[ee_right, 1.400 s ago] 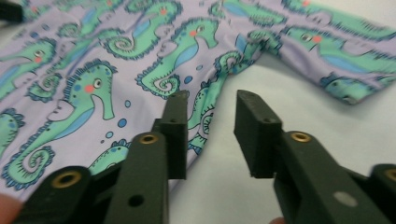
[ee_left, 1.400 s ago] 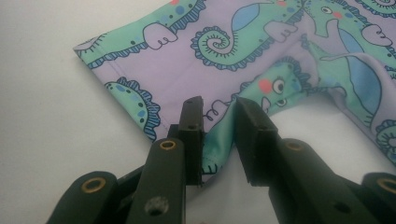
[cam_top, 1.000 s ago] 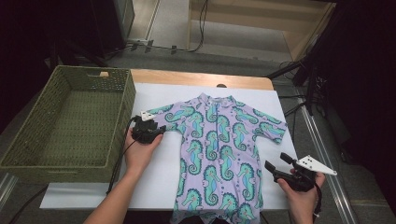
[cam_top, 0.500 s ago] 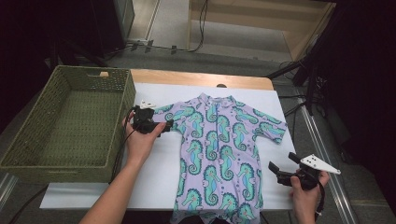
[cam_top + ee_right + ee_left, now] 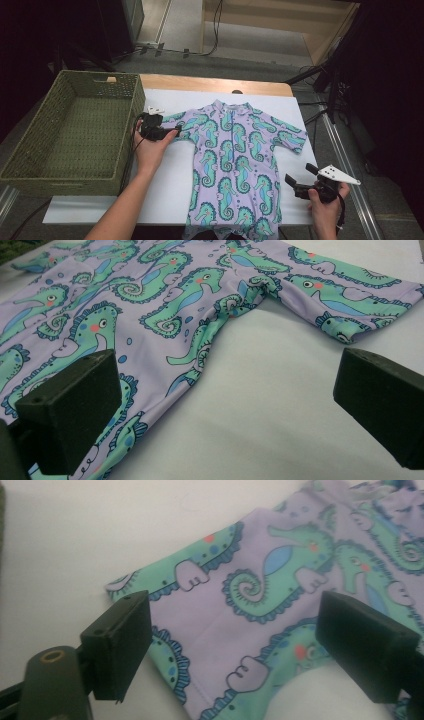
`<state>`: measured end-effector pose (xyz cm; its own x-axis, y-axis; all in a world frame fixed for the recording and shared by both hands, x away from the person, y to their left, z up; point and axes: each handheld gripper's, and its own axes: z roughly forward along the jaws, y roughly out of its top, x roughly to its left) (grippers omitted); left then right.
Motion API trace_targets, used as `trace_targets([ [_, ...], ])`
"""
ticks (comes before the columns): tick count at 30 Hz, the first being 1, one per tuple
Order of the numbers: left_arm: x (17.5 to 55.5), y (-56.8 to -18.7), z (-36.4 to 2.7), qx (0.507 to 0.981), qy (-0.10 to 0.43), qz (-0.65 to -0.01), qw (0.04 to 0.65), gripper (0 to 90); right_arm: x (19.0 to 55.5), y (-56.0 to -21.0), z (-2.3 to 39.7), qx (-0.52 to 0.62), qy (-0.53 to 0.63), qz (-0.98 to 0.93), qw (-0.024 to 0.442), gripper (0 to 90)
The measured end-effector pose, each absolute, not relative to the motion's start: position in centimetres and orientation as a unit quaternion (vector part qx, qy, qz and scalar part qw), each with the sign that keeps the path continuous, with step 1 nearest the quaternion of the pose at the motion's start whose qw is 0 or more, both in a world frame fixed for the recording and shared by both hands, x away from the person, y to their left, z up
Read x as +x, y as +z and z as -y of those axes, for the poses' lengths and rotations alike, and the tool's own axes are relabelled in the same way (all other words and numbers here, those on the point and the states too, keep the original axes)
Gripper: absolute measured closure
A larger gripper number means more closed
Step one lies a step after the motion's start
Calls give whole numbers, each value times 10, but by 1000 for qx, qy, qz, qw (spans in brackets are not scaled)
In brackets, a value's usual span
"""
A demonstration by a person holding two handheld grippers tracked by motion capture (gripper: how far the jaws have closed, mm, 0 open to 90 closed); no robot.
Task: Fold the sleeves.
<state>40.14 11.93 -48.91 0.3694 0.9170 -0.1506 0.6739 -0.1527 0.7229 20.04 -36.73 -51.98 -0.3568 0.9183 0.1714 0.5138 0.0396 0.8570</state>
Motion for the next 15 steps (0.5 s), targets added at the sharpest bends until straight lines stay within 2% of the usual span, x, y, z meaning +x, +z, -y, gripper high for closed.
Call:
trace_targets([
  [3, 403, -495, -119, 739, 180, -551, 344, 191, 200, -520, 366, 519, 453, -690, 221, 0],
  [10, 400, -507, -117, 743, 212, -556, 307, 150, 201, -520, 366, 529, 446, -686, 224, 0],
  [15, 399, -507, -112, 742, 231, -559, 288, 213, 202, -521, 366, 529, 445, -686, 226, 0],
])
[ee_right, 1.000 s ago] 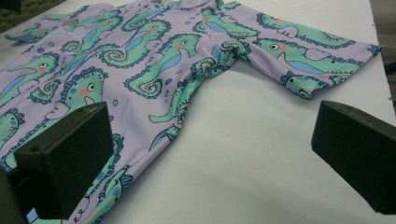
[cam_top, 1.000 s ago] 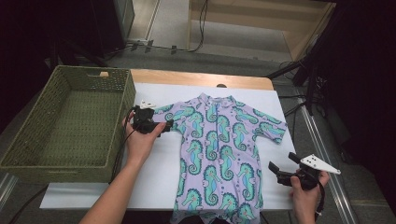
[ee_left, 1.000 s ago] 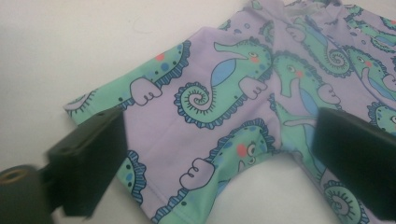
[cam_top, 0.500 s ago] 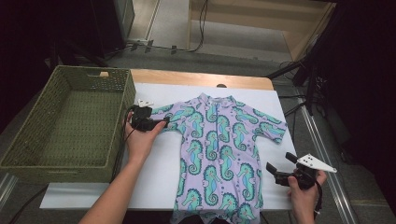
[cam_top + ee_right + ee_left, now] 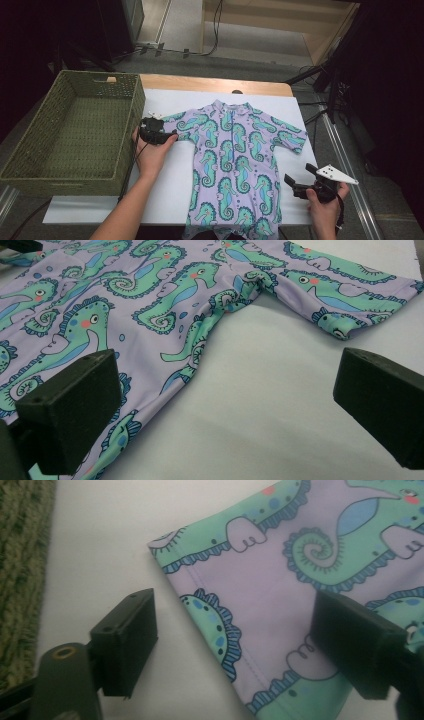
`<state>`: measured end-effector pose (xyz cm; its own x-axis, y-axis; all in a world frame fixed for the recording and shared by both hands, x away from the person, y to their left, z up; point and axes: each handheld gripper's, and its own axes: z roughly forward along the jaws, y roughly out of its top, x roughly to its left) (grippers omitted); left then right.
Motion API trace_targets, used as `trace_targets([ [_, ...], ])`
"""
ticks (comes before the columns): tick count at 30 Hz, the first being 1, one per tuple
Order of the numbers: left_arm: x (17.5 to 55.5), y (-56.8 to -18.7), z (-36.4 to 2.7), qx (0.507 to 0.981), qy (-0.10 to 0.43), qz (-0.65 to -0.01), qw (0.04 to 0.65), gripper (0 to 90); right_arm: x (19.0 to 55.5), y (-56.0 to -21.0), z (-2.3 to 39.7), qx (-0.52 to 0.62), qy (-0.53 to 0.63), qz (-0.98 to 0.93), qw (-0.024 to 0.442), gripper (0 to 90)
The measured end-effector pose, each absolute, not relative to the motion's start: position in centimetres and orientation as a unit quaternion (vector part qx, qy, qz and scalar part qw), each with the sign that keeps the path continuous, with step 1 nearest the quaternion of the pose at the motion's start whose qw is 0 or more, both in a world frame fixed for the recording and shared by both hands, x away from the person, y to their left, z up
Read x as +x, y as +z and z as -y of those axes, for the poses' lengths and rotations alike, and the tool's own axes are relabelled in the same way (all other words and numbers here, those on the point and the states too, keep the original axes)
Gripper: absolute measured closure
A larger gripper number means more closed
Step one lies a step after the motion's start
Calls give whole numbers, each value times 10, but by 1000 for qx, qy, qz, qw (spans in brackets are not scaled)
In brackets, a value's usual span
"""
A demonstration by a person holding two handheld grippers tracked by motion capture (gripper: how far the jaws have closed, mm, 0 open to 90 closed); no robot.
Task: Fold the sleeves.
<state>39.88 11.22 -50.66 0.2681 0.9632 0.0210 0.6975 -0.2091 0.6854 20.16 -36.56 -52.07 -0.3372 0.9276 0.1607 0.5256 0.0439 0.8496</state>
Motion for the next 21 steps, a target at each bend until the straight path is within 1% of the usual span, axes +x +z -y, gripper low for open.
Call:
trace_targets([
  [2, 398, -505, -112, 741, 231, -561, 287, 262, 202, -521, 365, 530, 443, -687, 226, 0],
  [4, 397, -504, -112, 745, 229, -554, 293, 370, 202, -521, 365, 527, 443, -689, 227, 0],
  [5, 397, -504, -112, 746, 228, -550, 297, 440, 202, -521, 364, 527, 441, -690, 227, 0],
  [6, 397, -504, -112, 749, 226, -545, 300, 486, 202, -521, 364, 528, 441, -690, 227, 0],
  [7, 397, -503, -112, 750, 219, -543, 309, 548, 202, -521, 364, 527, 439, -690, 228, 0],
  [10, 398, -503, -116, 747, 190, -546, 329, 820, 202, -521, 362, 526, 436, -693, 229, 0],
  [11, 398, -502, -116, 747, 193, -544, 330, 855, 202, -521, 362, 526, 435, -694, 230, 0],
  [16, 396, -494, -117, 730, 215, -551, 343, 870, 203, -521, 362, 528, 436, -692, 228, 0],
  [21, 392, -483, -104, 734, 208, -532, 368, 870, 203, -521, 362, 527, 437, -693, 226, 0],
])
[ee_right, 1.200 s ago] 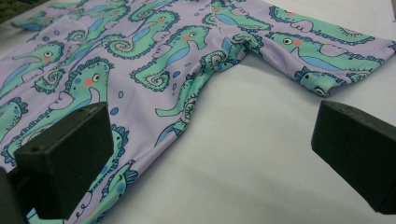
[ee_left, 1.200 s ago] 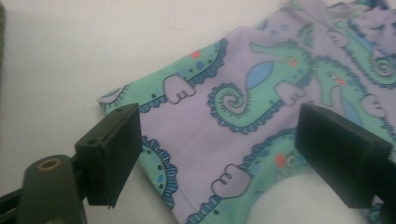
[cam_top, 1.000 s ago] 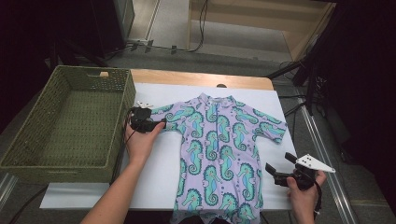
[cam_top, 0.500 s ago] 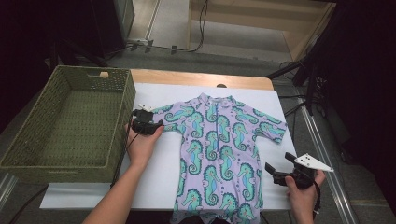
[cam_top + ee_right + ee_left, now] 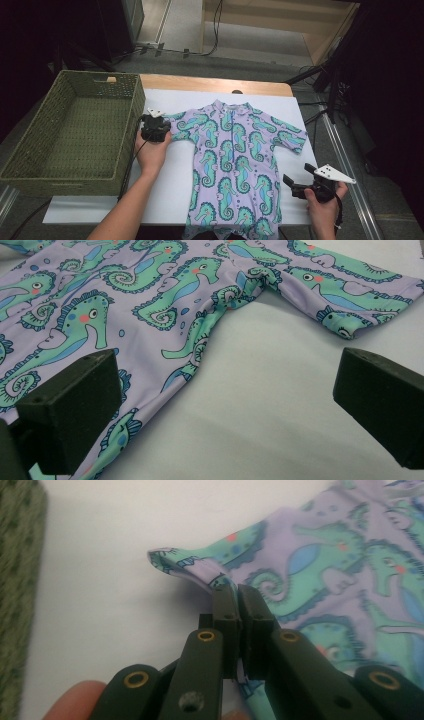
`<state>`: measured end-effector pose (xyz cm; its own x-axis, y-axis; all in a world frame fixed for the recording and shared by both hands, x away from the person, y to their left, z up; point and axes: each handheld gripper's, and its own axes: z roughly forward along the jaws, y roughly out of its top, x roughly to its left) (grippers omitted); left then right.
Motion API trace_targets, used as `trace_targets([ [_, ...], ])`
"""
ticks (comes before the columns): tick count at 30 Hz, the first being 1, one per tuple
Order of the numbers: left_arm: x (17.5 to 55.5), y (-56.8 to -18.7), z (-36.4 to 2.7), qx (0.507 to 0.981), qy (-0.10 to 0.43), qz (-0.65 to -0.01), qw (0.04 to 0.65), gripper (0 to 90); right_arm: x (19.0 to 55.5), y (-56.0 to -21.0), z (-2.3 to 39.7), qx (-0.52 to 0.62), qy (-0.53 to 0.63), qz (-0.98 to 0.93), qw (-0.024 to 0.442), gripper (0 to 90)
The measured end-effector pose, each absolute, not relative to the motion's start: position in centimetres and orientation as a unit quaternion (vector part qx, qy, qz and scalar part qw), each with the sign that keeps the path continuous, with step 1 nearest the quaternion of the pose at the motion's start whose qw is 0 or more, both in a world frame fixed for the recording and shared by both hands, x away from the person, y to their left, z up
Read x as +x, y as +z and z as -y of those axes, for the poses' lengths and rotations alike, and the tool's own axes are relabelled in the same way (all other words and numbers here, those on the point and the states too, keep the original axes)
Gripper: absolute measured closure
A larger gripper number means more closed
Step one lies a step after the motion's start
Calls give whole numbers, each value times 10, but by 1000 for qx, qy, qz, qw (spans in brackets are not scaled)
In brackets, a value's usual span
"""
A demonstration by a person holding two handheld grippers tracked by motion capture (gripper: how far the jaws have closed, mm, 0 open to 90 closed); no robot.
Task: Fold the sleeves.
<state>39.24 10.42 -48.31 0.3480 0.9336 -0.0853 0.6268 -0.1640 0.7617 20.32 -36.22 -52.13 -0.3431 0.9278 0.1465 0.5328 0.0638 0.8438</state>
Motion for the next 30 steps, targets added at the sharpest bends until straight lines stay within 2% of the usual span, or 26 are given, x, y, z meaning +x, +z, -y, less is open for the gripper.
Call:
trace_targets([
  [12, 396, -465, -17, 764, 181, -458, 416, 871, 204, -522, 362, 527, 435, -694, 228, 0],
  [17, 401, -470, 25, 770, 144, -444, 434, 871, 204, -522, 362, 526, 435, -694, 228, 0],
  [18, 401, -472, 30, 771, 137, -435, 443, 851, 204, -522, 361, 526, 435, -694, 228, 0],
  [19, 401, -475, 36, 774, 127, -421, 456, 776, 204, -522, 361, 526, 435, -695, 227, 0],
  [21, 400, -479, 40, 779, 104, -408, 465, 528, 204, -522, 362, 525, 437, -694, 228, 0],
  [22, 398, -478, 38, 779, 104, -402, 469, 465, 204, -522, 362, 525, 438, -693, 227, 0],
  [25, 395, -477, 22, 770, 105, -406, 481, 416, 203, -522, 363, 527, 442, -691, 225, 0],
  [30, 396, -480, -10, 772, 95, -415, 472, 428, 204, -522, 362, 526, 438, -693, 227, 0],
])
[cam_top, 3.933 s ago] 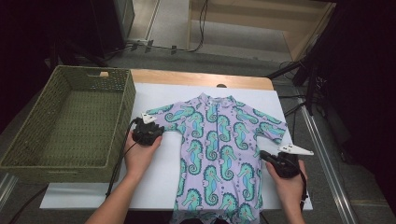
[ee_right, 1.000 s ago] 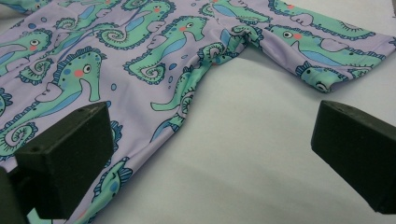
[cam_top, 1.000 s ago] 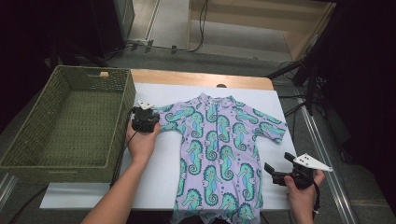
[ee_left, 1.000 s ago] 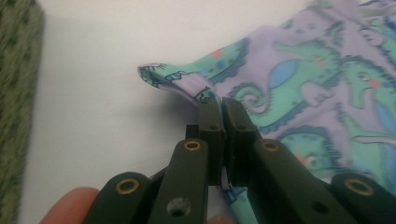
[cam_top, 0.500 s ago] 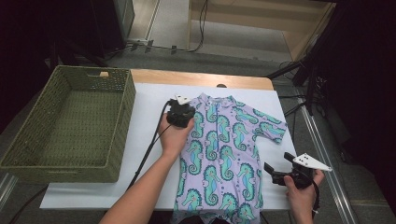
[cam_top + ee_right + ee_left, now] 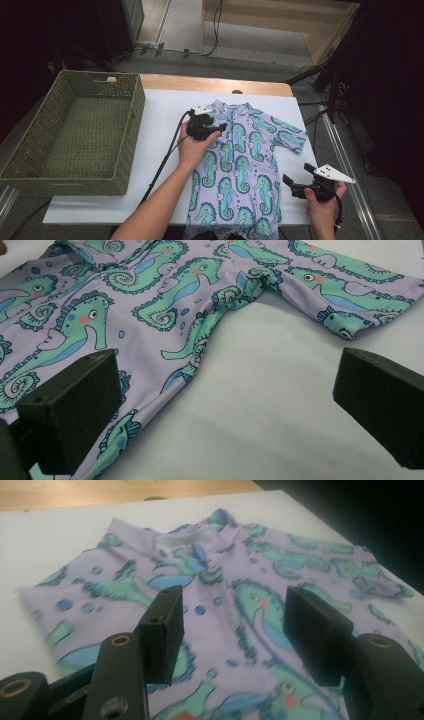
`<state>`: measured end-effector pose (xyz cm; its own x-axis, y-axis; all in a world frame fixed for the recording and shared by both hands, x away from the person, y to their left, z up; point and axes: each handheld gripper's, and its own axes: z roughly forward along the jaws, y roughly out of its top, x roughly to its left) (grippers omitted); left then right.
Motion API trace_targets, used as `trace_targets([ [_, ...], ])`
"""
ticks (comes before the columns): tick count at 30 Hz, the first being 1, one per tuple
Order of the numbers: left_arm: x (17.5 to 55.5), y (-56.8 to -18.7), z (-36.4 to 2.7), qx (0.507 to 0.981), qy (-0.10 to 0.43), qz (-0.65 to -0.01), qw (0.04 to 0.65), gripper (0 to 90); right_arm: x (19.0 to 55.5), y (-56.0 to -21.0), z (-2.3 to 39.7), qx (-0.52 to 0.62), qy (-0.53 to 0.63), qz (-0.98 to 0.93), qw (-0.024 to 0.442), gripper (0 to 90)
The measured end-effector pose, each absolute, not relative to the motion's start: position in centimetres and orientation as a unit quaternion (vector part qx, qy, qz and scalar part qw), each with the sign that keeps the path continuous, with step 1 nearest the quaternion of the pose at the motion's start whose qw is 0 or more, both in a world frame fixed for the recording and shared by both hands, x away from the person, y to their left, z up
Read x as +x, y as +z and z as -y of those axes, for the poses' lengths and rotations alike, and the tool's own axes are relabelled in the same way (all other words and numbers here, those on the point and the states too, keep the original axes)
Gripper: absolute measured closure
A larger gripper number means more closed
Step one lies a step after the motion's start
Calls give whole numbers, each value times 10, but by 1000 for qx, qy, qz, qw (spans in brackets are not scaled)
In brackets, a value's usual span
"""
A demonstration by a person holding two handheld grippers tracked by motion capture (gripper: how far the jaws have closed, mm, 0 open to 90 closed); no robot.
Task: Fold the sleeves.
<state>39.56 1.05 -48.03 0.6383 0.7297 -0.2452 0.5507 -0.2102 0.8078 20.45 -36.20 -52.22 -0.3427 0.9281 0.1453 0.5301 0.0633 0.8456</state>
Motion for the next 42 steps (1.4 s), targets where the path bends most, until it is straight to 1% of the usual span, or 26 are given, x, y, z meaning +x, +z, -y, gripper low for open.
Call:
trace_targets([
  [4, 396, -486, -26, 775, 95, -430, 453, 562, 205, -522, 361, 527, 435, -694, 226, 0],
  [8, 392, -491, -32, 789, 103, -431, 424, 615, 205, -522, 361, 527, 434, -695, 227, 0],
  [12, 382, -497, -41, 796, 116, -431, 410, 671, 204, -522, 362, 527, 438, -692, 226, 0],
  [17, 378, -508, -40, 820, 126, -411, 376, 792, 205, -522, 361, 524, 434, -697, 227, 0],
  [18, 377, -509, -39, 824, 131, -406, 371, 819, 205, -522, 361, 524, 434, -696, 227, 0],
  [20, 372, -508, -36, 838, 162, -382, 354, 851, 205, -523, 361, 525, 435, -696, 227, 0],
  [23, 369, -508, -37, 841, 212, -374, 327, 867, 205, -523, 361, 525, 433, -696, 227, 0],
  [24, 370, -508, -39, 839, 215, -379, 326, 868, 205, -523, 361, 525, 433, -696, 228, 0],
  [28, 371, -509, -41, 835, 215, -384, 331, 860, 205, -523, 361, 525, 433, -697, 228, 0],
  [29, 370, -509, -41, 834, 202, -383, 341, 820, 205, -523, 360, 525, 433, -697, 228, 0],
  [30, 371, -509, -40, 836, 186, -381, 349, 720, 205, -523, 360, 525, 433, -697, 227, 0],
  [32, 368, -506, -39, 831, 181, -382, 361, 528, 205, -523, 360, 525, 433, -696, 227, 0],
  [34, 368, -501, -37, 823, 178, -384, 379, 452, 205, -523, 360, 525, 433, -697, 227, 0],
  [35, 369, -498, -35, 819, 174, -386, 388, 428, 205, -523, 360, 526, 432, -697, 227, 0],
  [37, 369, -492, -29, 818, 168, -381, 396, 421, 205, -523, 360, 525, 431, -698, 227, 0],
  [39, 370, -488, -17, 822, 151, -372, 404, 428, 205, -523, 360, 525, 432, -698, 226, 0],
  [42, 373, -488, 1, 828, 134, -366, 404, 480, 205, -523, 360, 525, 432, -698, 226, 0],
])
